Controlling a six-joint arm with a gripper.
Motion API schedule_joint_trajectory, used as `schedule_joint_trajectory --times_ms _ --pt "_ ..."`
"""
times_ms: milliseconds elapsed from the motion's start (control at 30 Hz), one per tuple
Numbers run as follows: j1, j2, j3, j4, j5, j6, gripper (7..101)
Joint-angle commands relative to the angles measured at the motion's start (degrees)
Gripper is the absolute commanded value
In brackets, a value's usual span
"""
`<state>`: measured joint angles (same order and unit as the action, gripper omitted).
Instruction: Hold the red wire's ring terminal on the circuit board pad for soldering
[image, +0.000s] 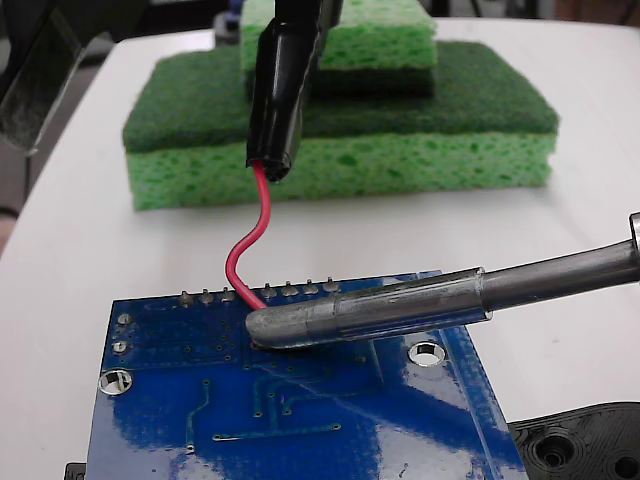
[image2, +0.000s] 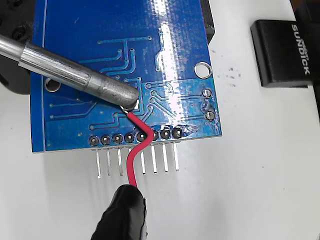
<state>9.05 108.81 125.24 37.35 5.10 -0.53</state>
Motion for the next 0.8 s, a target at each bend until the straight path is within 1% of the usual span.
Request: schedule_joint_trajectory --times_ms 33,567,800 --pt "0.0 0.35 -0.35 -0.09 0.44 0.09 100.3" --pt "-0.09 0.35 -0.35 -0.18 0.44 0.09 100.3" --pt "-0.35 3.16 -0.26 1.49 0.53 -0.09 100.3"
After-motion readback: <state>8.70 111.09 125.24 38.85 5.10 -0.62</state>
